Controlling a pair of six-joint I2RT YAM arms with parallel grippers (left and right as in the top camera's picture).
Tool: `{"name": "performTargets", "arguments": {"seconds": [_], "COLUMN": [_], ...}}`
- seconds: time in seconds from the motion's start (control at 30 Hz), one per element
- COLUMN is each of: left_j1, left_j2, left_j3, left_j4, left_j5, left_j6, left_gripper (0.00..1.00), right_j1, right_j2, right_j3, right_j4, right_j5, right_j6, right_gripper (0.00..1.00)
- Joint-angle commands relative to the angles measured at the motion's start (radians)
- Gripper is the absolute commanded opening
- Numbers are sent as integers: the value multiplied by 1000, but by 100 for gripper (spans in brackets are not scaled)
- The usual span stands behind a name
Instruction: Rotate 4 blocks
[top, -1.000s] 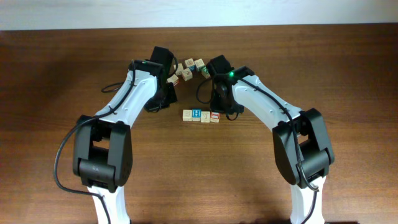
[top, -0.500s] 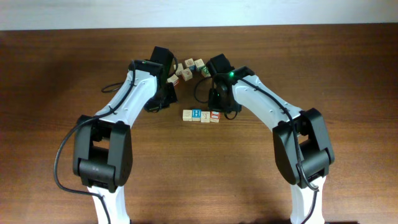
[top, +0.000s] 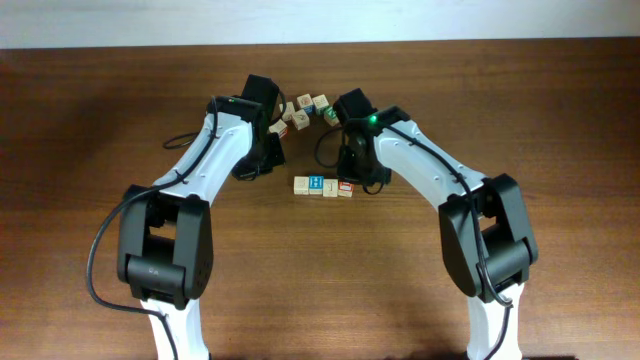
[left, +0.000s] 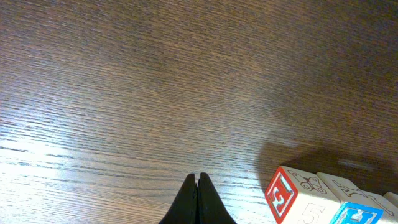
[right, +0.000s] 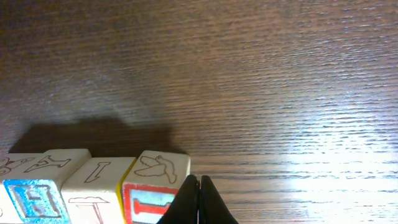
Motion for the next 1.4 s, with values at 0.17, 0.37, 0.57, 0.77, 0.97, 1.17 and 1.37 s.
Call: {"name": "performTargets", "arguments": {"seconds": [0.17, 0.37, 0.57, 0.77, 0.97, 1.17, 1.37], "left_j1": [3, 4, 13, 97, 104, 104, 104], "left_j2": [13, 13, 13, 13, 13, 13, 13], "left_j3": [-1, -1, -1, -1, -1, -1, -1], "left_j4": [-2, 2, 3, -5, -5, -10, -10], "left_j5": [-7, -9, -16, -14, -13, -14, -14], "left_j6": [2, 2, 1, -11, -10, -10, -10], "left_gripper": [1, 1, 1, 1, 1, 1, 1], "right_j1": [21, 2, 117, 208, 199, 167, 166], "right_j2": [15, 9, 13, 15, 15, 40, 44], "right_j3": [-3, 217, 201, 45, 12, 12, 12], "right_j4": [8, -166, -245, -125, -43, -22, 4], "right_j5": [-6, -7, -78, -43, 46, 51, 51], "right_j6": [-37, -109, 12, 122, 122, 121, 101], "right_gripper": [4, 5, 5, 4, 4, 4, 4]}}
